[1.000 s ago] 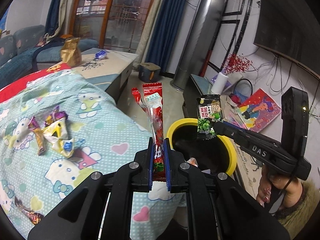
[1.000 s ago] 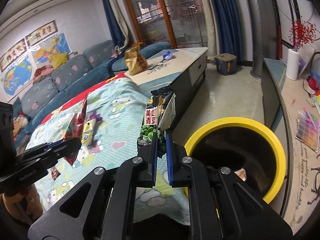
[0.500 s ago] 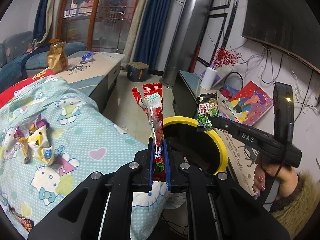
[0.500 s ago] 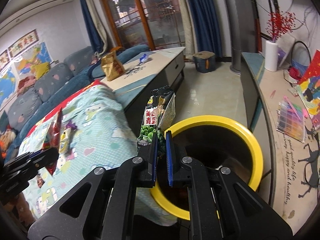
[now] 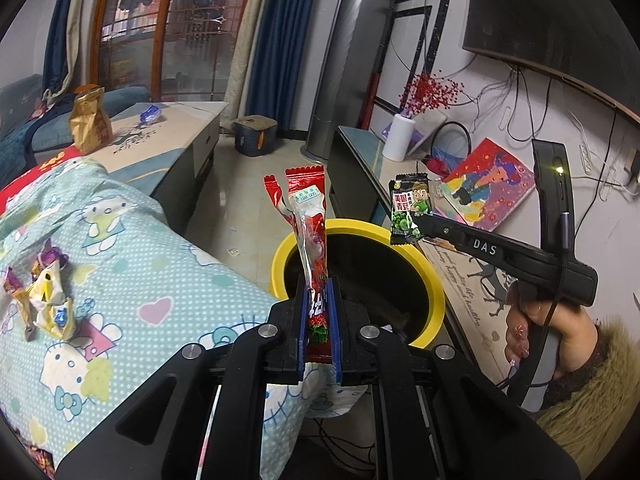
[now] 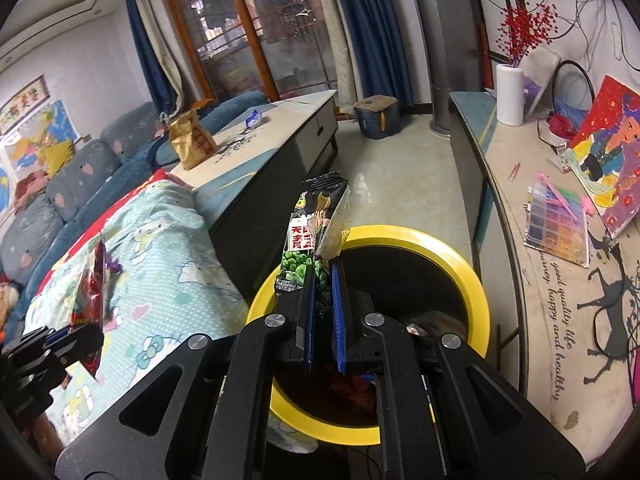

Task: Collect trash
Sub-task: 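Carry the red wrapper and green pea bag over the yellow bin, then open both tools to drop the red wrapper and pea bag into the bin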

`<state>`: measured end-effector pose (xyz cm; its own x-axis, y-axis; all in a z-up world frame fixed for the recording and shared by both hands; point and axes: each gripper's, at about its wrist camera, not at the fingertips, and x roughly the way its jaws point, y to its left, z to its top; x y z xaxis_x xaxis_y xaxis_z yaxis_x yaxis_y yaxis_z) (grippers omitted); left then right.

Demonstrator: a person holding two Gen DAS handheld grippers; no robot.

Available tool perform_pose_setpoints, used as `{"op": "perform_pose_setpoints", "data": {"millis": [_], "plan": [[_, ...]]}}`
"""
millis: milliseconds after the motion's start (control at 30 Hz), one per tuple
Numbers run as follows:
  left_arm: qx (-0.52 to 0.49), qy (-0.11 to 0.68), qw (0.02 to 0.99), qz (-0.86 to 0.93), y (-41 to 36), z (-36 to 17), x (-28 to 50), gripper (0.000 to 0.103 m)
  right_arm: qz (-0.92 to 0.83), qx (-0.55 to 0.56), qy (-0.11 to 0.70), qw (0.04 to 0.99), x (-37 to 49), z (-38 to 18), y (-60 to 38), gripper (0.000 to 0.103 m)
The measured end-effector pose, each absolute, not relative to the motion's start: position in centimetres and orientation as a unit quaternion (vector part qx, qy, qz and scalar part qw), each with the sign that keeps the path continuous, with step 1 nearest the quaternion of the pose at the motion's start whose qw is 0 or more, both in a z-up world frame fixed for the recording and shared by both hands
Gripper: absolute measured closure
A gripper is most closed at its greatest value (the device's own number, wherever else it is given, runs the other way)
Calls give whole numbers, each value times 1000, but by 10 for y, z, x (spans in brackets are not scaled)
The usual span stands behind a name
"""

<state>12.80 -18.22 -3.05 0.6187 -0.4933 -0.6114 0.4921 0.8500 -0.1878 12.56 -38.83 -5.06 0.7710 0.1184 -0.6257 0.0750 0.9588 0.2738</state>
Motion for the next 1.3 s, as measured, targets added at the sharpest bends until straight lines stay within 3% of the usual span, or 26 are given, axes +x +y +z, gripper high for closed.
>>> {"op": "perform_pose_setpoints", "data": {"millis": [1067,1100,1133,1167,1200,1233,1300], "plan": [[20,384,863,-328,-259,-80,161,93,-32,165,385,908,135,-89,-427,97],[23,381,863,-330,-263,-82,164,90,-35,167,386,907,135,-90,-429,94],[26,379,864,-329,-265,-84,166,85,-35,172,390,904,137,-92,-431,81],[31,381,865,-327,-267,-86,169,62,-37,175,393,902,137,-94,-432,76],[36,383,867,-316,-268,-88,171,31,-42,176,393,902,137,-95,-434,73],[36,382,872,-305,-265,-89,173,21,-50,176,393,901,136,-97,-435,71],[26,376,876,-302,-257,-86,172,18,-53,181,396,899,135,-99,-438,68]]}}
